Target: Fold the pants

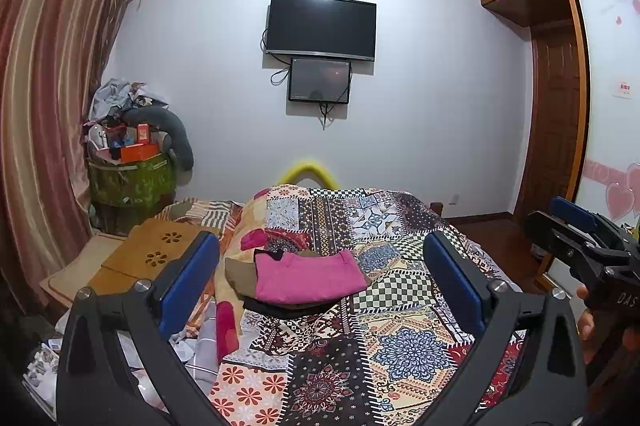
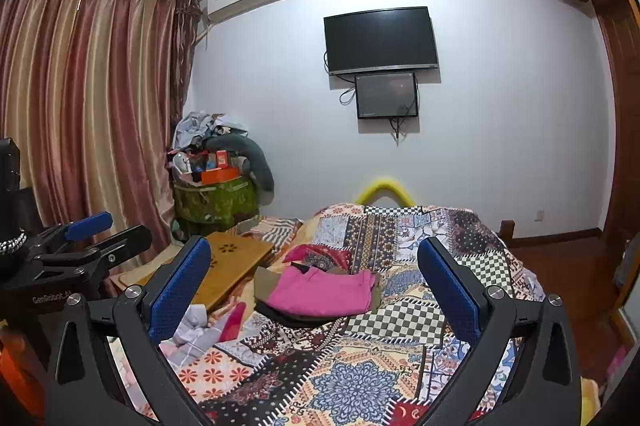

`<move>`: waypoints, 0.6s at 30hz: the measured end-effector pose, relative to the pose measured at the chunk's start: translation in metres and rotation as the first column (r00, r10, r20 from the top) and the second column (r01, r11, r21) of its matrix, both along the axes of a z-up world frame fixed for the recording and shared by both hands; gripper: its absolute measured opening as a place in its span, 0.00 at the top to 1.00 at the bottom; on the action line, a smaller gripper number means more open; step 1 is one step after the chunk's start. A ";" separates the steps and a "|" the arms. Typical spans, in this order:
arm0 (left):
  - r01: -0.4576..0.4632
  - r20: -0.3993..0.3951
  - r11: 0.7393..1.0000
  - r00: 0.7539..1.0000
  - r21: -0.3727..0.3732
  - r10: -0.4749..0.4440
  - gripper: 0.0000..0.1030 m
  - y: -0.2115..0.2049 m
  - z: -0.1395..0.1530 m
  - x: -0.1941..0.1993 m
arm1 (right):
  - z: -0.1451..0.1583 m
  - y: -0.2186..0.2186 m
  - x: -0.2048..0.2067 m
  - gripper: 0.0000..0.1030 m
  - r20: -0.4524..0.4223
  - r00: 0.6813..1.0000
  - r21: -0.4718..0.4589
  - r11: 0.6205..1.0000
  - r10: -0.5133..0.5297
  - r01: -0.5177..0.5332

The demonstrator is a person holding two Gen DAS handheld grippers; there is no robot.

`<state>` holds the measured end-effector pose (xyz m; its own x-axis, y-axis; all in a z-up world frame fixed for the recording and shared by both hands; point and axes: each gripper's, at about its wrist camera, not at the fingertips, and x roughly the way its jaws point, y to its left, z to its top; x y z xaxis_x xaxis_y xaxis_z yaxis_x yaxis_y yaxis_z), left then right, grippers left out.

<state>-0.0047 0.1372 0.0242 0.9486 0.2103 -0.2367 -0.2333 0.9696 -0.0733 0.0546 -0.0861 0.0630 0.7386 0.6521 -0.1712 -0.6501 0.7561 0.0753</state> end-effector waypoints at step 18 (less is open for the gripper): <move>0.018 -0.011 1.000 1.000 -0.005 -0.018 0.00 0.000 -0.001 0.004 | 0.002 -0.002 0.000 0.00 -0.013 1.000 -0.009 1.000 -0.005 0.005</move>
